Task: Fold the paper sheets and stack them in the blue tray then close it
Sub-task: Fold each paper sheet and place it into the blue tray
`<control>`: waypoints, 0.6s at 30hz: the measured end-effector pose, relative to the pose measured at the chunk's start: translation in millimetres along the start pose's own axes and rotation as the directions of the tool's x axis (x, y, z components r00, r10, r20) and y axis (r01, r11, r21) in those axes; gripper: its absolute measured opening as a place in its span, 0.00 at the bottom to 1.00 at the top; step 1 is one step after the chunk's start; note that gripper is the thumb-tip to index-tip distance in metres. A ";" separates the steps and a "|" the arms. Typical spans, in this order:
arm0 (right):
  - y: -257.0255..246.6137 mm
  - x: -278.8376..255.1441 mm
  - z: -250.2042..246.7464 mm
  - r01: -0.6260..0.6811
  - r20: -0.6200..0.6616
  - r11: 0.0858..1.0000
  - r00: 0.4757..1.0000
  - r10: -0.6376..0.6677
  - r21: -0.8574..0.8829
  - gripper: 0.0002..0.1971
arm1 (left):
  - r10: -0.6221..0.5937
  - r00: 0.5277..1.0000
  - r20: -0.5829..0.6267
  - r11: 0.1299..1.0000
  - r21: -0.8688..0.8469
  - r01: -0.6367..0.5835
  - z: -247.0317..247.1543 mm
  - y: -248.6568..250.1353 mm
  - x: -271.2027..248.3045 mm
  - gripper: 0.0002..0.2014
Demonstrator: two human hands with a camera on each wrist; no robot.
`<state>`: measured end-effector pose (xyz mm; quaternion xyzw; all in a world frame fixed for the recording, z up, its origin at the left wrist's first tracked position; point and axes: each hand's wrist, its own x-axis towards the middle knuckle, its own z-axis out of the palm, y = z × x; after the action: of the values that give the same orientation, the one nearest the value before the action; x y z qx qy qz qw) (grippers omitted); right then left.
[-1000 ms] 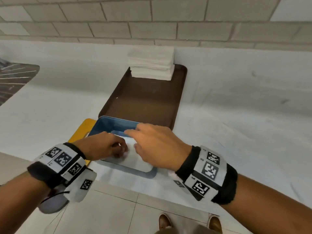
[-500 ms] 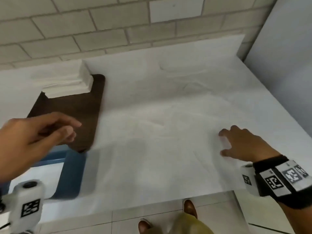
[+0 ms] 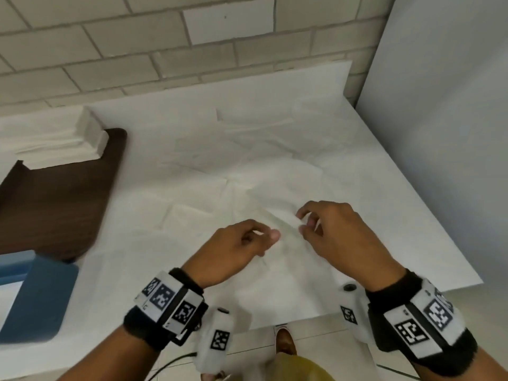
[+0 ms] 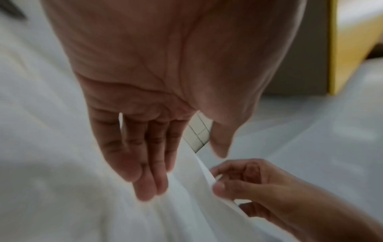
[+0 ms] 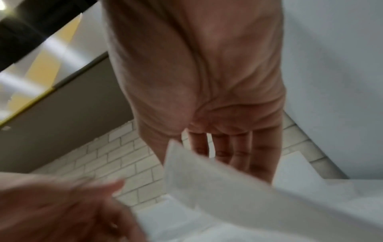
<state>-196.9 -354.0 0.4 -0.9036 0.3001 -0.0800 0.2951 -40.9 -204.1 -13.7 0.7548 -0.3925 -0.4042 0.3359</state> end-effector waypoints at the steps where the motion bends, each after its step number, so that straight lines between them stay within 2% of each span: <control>1: -9.1 -3.4 0.0 0.040 -0.010 0.997 0.999 -0.039 0.060 0.08 | 0.006 1.000 -0.021 0.993 -0.115 -0.008 8.1 4.7 1.4 0.31; 2: -18.5 -6.2 2.3 0.077 0.003 0.989 0.997 -0.078 0.130 0.07 | 0.013 0.998 -0.064 0.974 -0.226 -0.027 15.0 8.8 2.4 0.31; 4: -30.8 -7.2 8.5 0.114 0.045 0.953 0.990 -0.131 0.280 0.05 | -0.018 0.973 -0.229 0.909 -0.410 -0.080 20.2 13.4 4.2 0.21; 6: -31.7 -0.6 15.7 0.085 0.049 0.936 0.993 -0.108 0.342 0.07 | -0.126 0.912 -0.391 0.834 -0.540 -0.116 8.8 8.8 3.7 0.12; 7: -26.4 5.8 20.5 0.065 0.037 0.952 0.996 -0.080 0.299 0.09 | -0.188 0.875 -0.446 0.804 -0.581 -0.123 -1.5 3.5 1.8 0.10; 9: -14.1 19.2 33.5 0.005 0.094 0.999 0.996 -0.010 0.050 0.15 | -0.278 0.814 -0.509 0.767 -0.628 -0.131 -24.8 -9.1 -4.7 0.07; 11: -5.2 28.9 49.3 -0.048 0.234 0.971 0.967 0.104 -0.232 0.25 | -0.315 0.797 -0.516 0.749 -0.650 -0.125 -43.7 -21.1 -14.6 0.07; 12: -3.7 32.9 54.7 -0.058 0.260 0.951 0.955 0.141 -0.304 0.29 | -0.327 0.797 -0.508 0.747 -0.656 -0.112 -49.8 -27.0 -19.0 0.09; 15: -5.8 41.7 60.8 -0.085 0.250 0.949 0.954 0.165 -0.304 0.34 | -0.352 0.819 -0.454 0.741 -0.670 -0.053 -53.7 -41.9 -30.1 0.11; 18: -5.4 45.4 60.0 -0.097 0.277 0.962 0.946 0.169 -0.254 0.32 | -0.369 0.833 -0.411 0.730 -0.684 -0.014 -48.1 -51.7 -36.6 0.13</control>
<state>-138.3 -348.2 -46.7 -0.9116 0.3206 0.1126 0.2315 4.4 -139.3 -22.2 0.7013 -0.0398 -0.3277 0.6319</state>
